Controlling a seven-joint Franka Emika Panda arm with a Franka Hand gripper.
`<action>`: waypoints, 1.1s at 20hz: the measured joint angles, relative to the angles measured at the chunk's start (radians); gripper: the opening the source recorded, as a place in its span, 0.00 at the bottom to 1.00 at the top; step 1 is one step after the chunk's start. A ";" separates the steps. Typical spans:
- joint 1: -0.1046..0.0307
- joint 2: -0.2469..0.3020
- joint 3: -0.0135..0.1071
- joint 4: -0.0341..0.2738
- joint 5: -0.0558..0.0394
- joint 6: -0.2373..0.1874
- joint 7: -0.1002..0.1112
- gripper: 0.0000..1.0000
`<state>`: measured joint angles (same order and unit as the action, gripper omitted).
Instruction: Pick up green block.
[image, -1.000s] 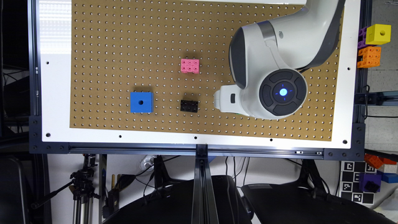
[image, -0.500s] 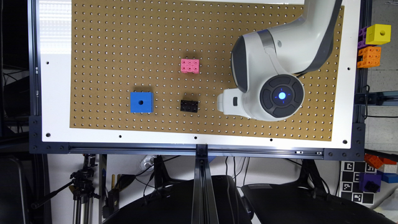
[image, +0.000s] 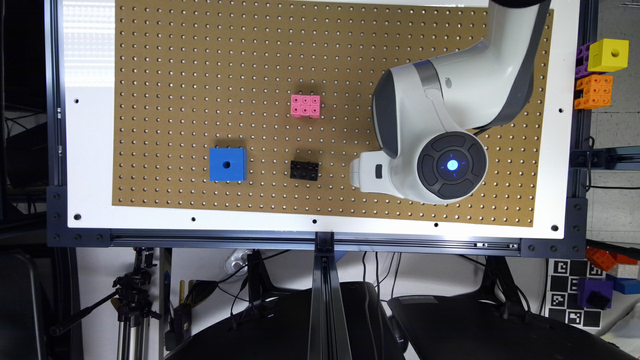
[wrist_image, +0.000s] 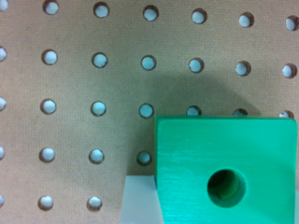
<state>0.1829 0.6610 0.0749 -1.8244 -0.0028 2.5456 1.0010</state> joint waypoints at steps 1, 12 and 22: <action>0.000 0.000 0.000 0.000 0.0000 0.000 0.000 0.00; -0.001 -0.025 -0.003 0.000 0.0000 -0.039 0.000 0.00; -0.002 -0.134 -0.003 0.000 0.0000 -0.157 0.001 0.00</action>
<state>0.1813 0.5274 0.0716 -1.8247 -0.0028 2.3883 1.0022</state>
